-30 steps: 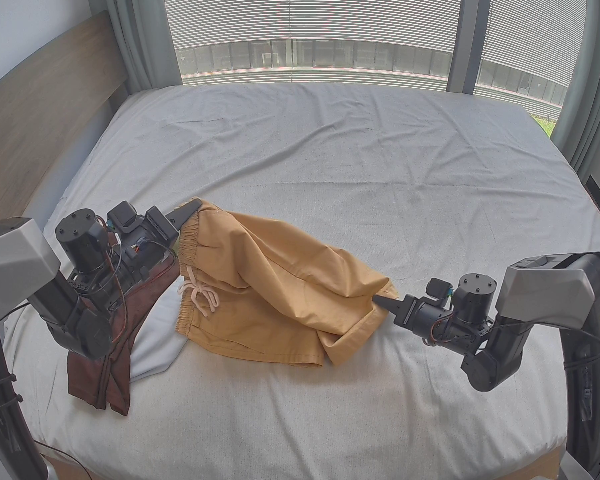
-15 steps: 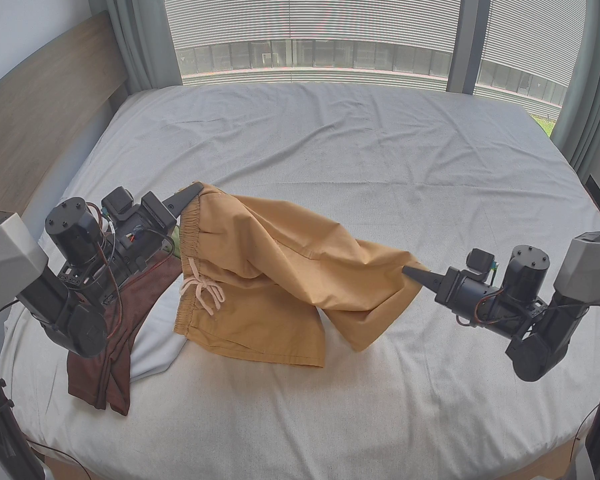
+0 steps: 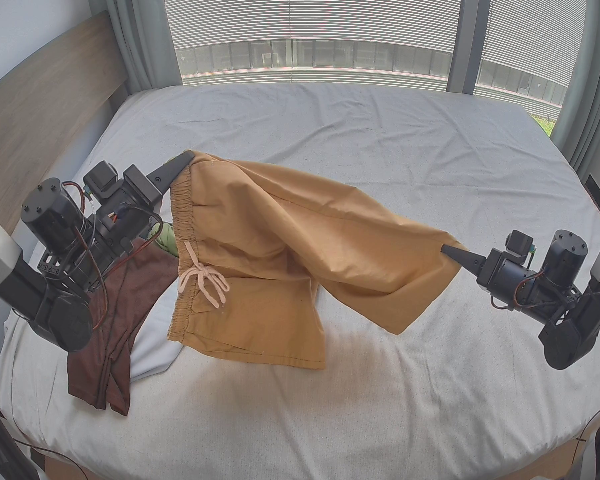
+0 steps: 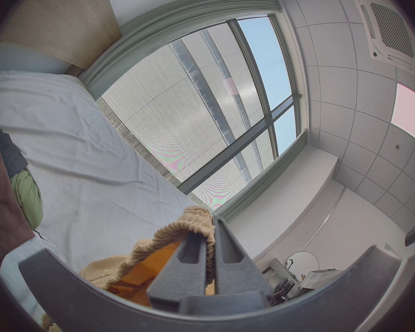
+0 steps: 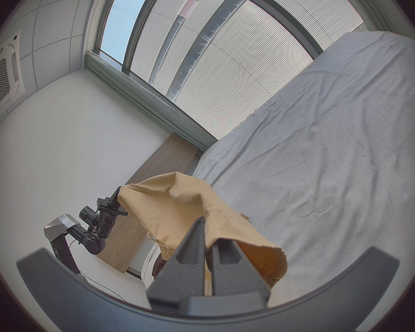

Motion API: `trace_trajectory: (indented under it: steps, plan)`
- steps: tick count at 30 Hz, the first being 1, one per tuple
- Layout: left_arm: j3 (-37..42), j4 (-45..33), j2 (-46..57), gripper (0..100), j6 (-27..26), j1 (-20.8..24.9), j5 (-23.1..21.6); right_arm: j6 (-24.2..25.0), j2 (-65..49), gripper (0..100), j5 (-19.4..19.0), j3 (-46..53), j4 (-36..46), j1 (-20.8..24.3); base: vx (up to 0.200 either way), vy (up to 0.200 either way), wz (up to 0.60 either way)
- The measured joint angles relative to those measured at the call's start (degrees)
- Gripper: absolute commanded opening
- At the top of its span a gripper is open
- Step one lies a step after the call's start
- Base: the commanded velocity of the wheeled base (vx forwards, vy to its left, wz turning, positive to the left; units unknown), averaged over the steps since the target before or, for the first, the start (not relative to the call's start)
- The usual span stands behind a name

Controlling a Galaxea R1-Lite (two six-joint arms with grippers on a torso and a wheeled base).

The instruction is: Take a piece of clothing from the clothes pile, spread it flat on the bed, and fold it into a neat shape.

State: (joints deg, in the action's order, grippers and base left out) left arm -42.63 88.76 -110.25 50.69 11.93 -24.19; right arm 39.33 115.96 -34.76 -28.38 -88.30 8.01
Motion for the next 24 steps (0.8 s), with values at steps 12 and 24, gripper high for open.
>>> trace_trajectory:
  steps: [12, 24]
  plan:
    - [1.05, -0.02, 1.1, 0, 0.06, 1.1, 0.84, -0.05, -3.15, 0, -1.37, 0.68, 0.0, -1.95, 0.0, 0.0, 0.0]
    - [4.07, -0.05, 4.13, 0, -0.09, 2.5, 0.77, -0.05, -7.19, 0, -1.32, -0.2, 0.11, -1.76, 0.0, 0.0, 0.0]
